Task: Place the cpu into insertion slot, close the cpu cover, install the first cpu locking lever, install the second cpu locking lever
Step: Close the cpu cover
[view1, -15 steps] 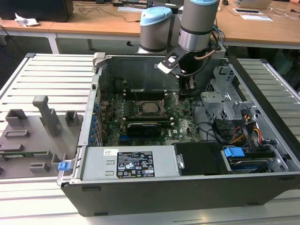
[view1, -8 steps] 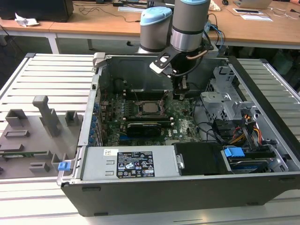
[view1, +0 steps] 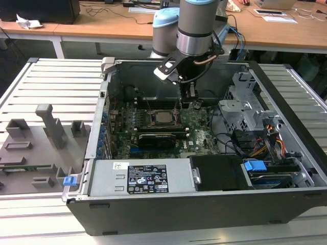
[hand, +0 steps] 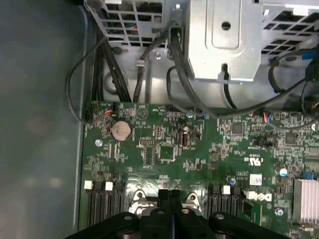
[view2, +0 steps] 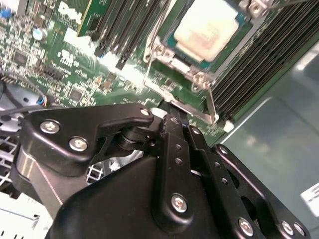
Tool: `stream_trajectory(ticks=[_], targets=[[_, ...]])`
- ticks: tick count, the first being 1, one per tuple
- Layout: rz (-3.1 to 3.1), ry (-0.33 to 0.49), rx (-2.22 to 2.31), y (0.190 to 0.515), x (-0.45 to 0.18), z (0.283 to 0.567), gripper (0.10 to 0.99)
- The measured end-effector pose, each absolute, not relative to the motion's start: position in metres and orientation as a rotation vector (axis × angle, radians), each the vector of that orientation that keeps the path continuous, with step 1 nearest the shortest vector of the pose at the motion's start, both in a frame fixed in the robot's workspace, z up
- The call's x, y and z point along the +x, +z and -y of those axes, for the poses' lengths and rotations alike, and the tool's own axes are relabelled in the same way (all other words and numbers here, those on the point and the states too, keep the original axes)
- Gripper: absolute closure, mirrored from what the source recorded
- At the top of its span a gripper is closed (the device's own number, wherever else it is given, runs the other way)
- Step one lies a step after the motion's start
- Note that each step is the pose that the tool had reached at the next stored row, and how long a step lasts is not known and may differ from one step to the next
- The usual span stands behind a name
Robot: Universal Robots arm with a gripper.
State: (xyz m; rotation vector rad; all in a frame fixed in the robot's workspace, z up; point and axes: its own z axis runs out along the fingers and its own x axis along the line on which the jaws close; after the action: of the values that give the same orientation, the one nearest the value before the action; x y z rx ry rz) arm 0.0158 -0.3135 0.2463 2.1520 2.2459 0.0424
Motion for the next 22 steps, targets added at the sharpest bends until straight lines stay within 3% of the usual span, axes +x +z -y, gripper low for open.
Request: stream_trajectory(ticks=[22], targets=[[-2.249, 0.036, 2.155, 0.224, -0.028, 0.315, 0.980]])
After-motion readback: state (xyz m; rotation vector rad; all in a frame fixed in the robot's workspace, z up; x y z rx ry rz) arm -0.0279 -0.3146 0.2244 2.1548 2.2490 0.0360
